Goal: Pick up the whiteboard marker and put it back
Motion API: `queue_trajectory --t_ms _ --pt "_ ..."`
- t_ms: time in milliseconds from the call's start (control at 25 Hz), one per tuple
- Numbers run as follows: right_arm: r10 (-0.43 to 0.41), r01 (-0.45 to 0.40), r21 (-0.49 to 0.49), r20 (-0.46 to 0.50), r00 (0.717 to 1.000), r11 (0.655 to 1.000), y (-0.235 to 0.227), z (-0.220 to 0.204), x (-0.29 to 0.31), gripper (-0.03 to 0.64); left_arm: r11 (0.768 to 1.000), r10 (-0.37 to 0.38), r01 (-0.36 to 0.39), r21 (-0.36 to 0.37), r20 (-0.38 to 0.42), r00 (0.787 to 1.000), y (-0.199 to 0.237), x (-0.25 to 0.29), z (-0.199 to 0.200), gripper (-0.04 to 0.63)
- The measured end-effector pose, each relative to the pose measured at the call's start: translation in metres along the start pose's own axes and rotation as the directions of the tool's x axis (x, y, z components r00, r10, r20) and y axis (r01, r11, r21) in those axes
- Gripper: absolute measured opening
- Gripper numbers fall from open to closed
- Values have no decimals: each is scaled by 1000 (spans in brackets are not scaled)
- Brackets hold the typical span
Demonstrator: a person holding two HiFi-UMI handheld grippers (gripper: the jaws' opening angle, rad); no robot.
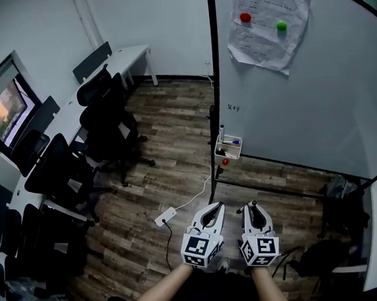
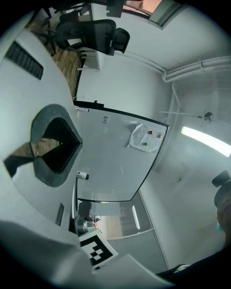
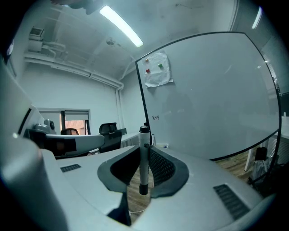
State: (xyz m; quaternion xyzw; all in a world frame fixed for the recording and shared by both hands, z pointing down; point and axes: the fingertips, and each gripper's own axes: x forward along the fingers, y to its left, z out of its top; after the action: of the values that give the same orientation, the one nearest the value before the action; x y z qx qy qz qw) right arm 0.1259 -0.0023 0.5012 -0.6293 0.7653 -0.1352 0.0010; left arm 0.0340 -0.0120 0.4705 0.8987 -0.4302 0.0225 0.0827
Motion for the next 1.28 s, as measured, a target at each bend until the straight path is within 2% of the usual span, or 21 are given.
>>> queue_trajectory --t_ms 160,720,1280 --pt "-5 5 1 5 1000 1000 15 0 -5 74 1000 -13 13 7 -6 1000 5 -12 0 8" --pt "-1 0 -17 -10 1000 1000 43 -9 -23 75 999 -4 3 -38 -6 1000 15 -40 -8 8" --pt "-9 9 -15 -15 1000 1000 55 -18 -35 75 1000 -1 0 -21 -21 1000 15 -57 -15 8"
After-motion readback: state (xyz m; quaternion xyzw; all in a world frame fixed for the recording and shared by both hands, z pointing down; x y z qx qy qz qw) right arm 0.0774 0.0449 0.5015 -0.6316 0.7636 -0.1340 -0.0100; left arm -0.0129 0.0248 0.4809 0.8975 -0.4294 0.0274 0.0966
